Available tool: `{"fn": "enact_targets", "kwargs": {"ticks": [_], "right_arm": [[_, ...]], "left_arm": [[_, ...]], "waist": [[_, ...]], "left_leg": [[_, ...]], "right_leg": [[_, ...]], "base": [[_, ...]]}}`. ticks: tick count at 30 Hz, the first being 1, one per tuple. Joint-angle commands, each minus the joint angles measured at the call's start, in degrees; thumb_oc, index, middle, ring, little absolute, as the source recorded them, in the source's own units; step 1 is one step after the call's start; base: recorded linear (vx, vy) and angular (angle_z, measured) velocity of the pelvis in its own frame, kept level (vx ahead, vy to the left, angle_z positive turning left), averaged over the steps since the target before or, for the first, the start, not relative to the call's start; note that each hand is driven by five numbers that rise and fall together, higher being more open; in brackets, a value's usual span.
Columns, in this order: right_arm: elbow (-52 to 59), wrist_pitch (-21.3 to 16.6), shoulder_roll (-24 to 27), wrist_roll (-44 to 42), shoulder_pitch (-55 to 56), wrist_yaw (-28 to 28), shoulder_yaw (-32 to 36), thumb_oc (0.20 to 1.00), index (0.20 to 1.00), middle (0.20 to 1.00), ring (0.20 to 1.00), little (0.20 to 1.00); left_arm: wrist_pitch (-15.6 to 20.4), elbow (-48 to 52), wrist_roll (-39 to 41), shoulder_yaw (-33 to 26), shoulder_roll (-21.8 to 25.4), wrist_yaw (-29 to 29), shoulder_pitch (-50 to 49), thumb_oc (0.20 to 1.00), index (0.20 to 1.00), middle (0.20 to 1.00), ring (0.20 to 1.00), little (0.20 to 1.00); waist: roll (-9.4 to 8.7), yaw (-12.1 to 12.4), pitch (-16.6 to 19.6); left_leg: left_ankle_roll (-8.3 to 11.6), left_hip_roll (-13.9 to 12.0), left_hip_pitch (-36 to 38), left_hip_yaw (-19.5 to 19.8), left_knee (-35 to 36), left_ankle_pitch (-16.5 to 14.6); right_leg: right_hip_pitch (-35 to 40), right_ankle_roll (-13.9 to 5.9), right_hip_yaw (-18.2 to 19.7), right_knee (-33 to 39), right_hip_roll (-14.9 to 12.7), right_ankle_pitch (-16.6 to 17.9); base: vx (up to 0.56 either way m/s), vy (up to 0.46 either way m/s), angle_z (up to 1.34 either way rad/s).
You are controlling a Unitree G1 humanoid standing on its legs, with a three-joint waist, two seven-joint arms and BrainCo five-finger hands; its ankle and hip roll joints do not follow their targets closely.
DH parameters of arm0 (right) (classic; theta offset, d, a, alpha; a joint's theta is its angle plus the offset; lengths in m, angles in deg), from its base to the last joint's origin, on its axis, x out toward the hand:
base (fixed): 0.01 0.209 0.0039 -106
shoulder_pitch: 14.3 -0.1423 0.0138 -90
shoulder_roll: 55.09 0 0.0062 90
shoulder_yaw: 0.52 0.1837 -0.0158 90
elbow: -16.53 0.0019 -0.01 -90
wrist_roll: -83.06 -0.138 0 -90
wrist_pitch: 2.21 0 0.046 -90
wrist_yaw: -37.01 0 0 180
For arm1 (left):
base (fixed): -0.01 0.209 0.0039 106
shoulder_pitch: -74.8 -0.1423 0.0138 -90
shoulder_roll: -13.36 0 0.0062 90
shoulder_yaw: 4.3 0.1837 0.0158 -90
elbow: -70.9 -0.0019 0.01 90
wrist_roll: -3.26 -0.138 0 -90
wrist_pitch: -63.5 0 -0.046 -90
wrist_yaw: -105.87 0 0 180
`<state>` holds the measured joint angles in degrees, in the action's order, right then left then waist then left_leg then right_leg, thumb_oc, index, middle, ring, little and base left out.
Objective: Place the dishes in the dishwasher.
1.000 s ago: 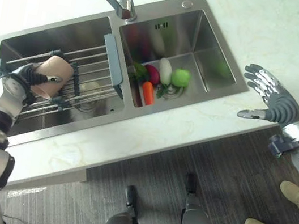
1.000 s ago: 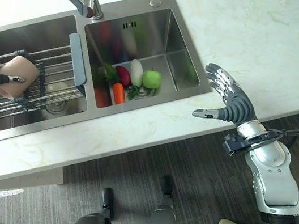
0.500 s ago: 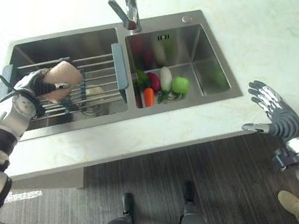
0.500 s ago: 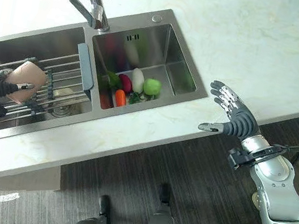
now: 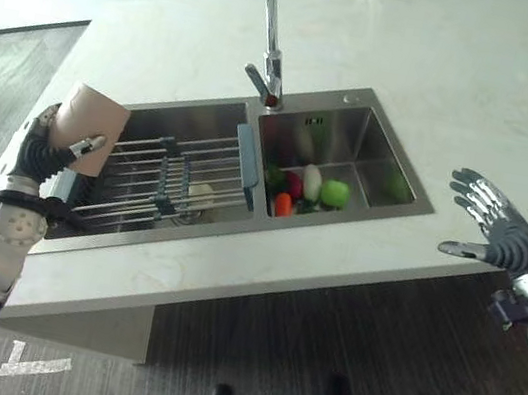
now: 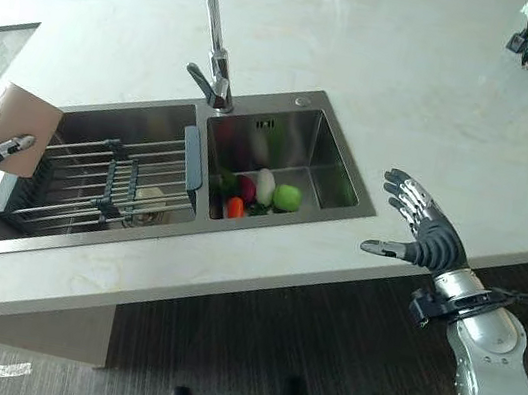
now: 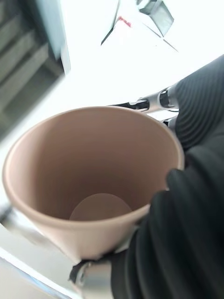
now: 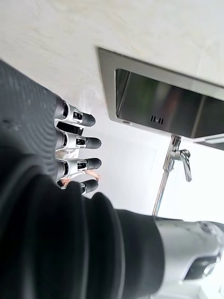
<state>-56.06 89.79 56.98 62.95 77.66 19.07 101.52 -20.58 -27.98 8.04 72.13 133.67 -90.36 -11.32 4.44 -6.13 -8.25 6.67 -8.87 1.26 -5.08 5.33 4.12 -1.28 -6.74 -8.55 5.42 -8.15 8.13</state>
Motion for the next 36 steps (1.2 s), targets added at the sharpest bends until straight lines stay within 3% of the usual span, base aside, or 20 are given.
{"fn": "enact_targets", "kwargs": {"ticks": [1, 5, 7, 11, 14, 16, 17, 19, 21, 24, 26, 29, 31, 34, 36], "right_arm": [[5.01, -3.67, -1.59, 1.06, -2.20, 1.28, 2.28, 1.000, 1.000, 1.000, 1.000, 1.000], [8.10, -3.90, -4.74, -0.17, -1.40, 3.12, 2.59, 1.000, 1.000, 1.000, 1.000, 1.000], [8.66, -5.75, -6.61, 0.45, -0.82, 3.87, 2.00, 1.000, 1.000, 1.000, 1.000, 1.000], [11.05, -8.70, -8.18, -0.11, 1.09, 3.48, 1.16, 1.000, 1.000, 1.000, 1.000, 1.000], [14.19, -9.90, -7.04, -2.87, 3.27, 5.04, 1.99, 1.000, 1.000, 1.000, 1.000, 1.000], [13.53, -12.32, -7.35, 1.66, 2.45, 10.27, -0.14, 1.000, 1.000, 1.000, 1.000, 1.000], [13.12, -12.59, -6.84, 2.28, 1.28, 12.12, -0.92, 1.000, 1.000, 1.000, 1.000, 1.000], [12.45, -15.31, -4.81, 0.65, -1.22, 12.57, -1.27, 1.000, 1.000, 1.000, 1.000, 1.000], [12.16, -18.16, -3.60, -0.90, -1.62, 12.81, -0.36, 1.000, 1.000, 1.000, 1.000, 1.000], [9.93, -18.20, -3.38, 0.88, -3.17, 15.93, 0.83, 1.000, 1.000, 1.000, 1.000, 1.000], [9.58, -17.04, -3.82, 0.91, -2.63, 16.25, 2.35, 1.000, 1.000, 1.000, 1.000, 1.000], [10.10, -15.34, -4.98, 0.93, -1.42, 15.26, 2.81, 1.000, 1.000, 1.000, 1.000, 1.000], [10.61, -14.13, -6.04, 2.40, -0.57, 14.00, 2.17, 1.000, 1.000, 1.000, 1.000, 1.000], [11.42, -14.48, -8.71, 2.62, 1.39, 12.07, 1.12, 1.000, 1.000, 1.000, 1.000, 1.000], [11.78, -14.22, -9.75, 3.11, 2.63, 11.45, 0.64, 1.000, 1.000, 1.000, 1.000, 1.000]], "left_arm": [[7.87, 6.17, 7.75, -3.31, 2.42, -1.69, 4.89, 0.200, 0.200, 0.200, 0.200, 0.200], [12.24, 19.65, 12.94, -5.04, -3.50, 1.12, 1.04, 0.200, 0.200, 0.200, 0.200, 0.200], [15.38, 25.07, 17.15, -5.09, -8.70, 3.52, -2.72, 0.200, 0.200, 0.200, 0.200, 0.200], [14.81, 31.53, 27.00, -4.26, -19.60, 8.92, -10.10, 0.200, 0.200, 0.200, 0.200, 0.200], [14.22, 36.07, 32.99, -2.79, -23.66, 13.04, -14.11, 0.200, 0.200, 0.200, 0.200, 0.200], [16.49, 35.16, 37.74, -0.24, -24.36, 16.73, -11.61, 0.200, 0.200, 0.200, 0.200, 0.200], [17.12, 34.82, 38.63, 1.35, -24.33, 17.12, -10.25, 0.200, 0.200, 0.200, 0.200, 0.200], [16.55, 35.29, 42.01, 3.30, -23.92, 18.20, -8.25, 0.200, 0.200, 0.200, 0.200, 0.200], [15.84, 35.72, 45.37, 4.18, -23.28, 20.01, -6.63, 0.200, 0.200, 0.200, 0.200, 0.200], [14.53, 35.16, 48.50, 6.07, -23.97, 22.23, -4.01, 0.200, 0.200, 0.200, 0.200, 0.200], [14.90, 34.88, 48.71, 6.58, -24.33, 23.20, -3.73, 0.200, 0.200, 0.200, 0.200, 0.200], [13.93, 35.58, 49.80, 6.76, -23.87, 23.79, -3.82, 0.200, 0.200, 0.200, 0.200, 0.200], [10.58, 37.05, 48.54, 7.84, -23.67, 25.29, -4.98, 0.200, 0.200, 0.200, 0.200, 0.200], [8.72, 37.61, 47.79, 7.57, -23.50, 24.04, -5.98, 0.200, 0.200, 0.200, 0.200, 0.200], [8.98, 37.51, 47.45, 7.39, -23.12, 24.37, -6.00, 0.200, 0.200, 0.200, 0.200, 0.200]], "waist": [[-2.05, 0.67, 2.30], [-2.63, 2.39, 3.58], [-2.81, 3.71, 3.81], [-3.56, 6.97, 3.43], [-3.98, 9.28, 2.35], [-3.36, 9.60, 0.98], [-3.53, 9.61, 0.45], [-4.21, 9.28, 0.00], [-5.63, 7.78, -0.17], [-6.00, 6.00, -0.05], [-5.26, 4.56, 0.60], [-4.76, 4.20, 1.59], [-4.96, 5.13, 1.54], [-4.75, 5.39, 0.12], [-4.37, 4.42, -0.49]], "left_leg": [[1.41, -1.40, 2.12, -1.46, -0.33, -6.41], [1.34, -1.95, 3.72, -1.26, -0.33, -6.98], [1.68, -2.52, 4.72, -0.74, -0.33, -6.84], [3.06, -3.43, 4.48, 2.60, -2.31, -5.39], [3.50, -4.36, 1.09, 7.68, -4.77, -0.88], [4.12, -4.83, -1.97, 3.58, -1.64, 3.15], [4.01, -4.32, -2.38, 2.58, -1.90, 2.51], [2.44, -1.08, -2.24, 0.72, -7.45, -2.28], [0.63, 0.66, -1.87, -4.09, -17.78, -6.28], [0.54, -0.98, 2.66, -7.50, -24.88, -11.58], [-0.46, 0.87, 9.83, -9.06, -15.34, -16.75], [-0.85, 1.47, 13.31, -10.06, -6.02, -15.83], [-1.92, 4.70, 13.14, -7.79, -1.74, -15.48], [-3.52, 7.35, 12.90, -4.90, -0.71, -15.60], [-4.71, 8.15, 11.85, -1.75, -0.33, -14.43]], "right_leg": [[4.96, -4.38, 1.72, -0.42, -4.28, -11.11], [6.48, -4.13, 0.79, -0.42, -3.76, -11.83], [7.25, -3.32, 0.84, -0.42, -2.61, -12.27], [8.42, -1.50, 0.64, -0.42, -0.47, -12.71], [8.96, -0.03, 1.45, -0.42, 1.64, -13.08], [9.96, 0.43, -1.95, -0.42, 2.27, -13.65], [9.90, 0.37, -2.94, -0.42, 2.03, -13.58], [8.86, 0.45, -5.51, -0.42, 0.96, -12.88], [7.50, 0.57, -8.47, -0.42, -0.96, -10.80], [6.61, 1.10, -13.92, -0.42, -1.59, -8.36], [4.28, -0.78, -16.68, -1.05, -2.73, -5.42], [1.89, -3.78, -17.71, -0.80, -4.59, -2.33], [-0.28, -6.27, -18.13, -0.57, -7.88, 1.41], [-1.68, -6.19, -17.17, -1.63, -9.60, 2.57], [-3.18, -5.46, -11.73, -3.55, -8.28, 0.56]], "base": [[0.01, -0.232, 0.04], [-0.03, -0.256, 0.04], [-0.09, -0.339, 0.04], [-0.06, -0.352, 0.08], [-0.06, -0.365, 0.26], [-0.26, -0.250, 0.85], [-0.39, -0.175, 1.65], [-0.36, -0.070, 1.84], [-0.39, 0.010, 0.97], [-0.35, 0.139, 1.31], [-0.27, 0.438, 1.34], [-0.24, 0.506, 1.17], [-0.25, 0.702, 1.00], [-0.19, 0.591, 0.49], [-0.19, 0.391, 0.57]]}}
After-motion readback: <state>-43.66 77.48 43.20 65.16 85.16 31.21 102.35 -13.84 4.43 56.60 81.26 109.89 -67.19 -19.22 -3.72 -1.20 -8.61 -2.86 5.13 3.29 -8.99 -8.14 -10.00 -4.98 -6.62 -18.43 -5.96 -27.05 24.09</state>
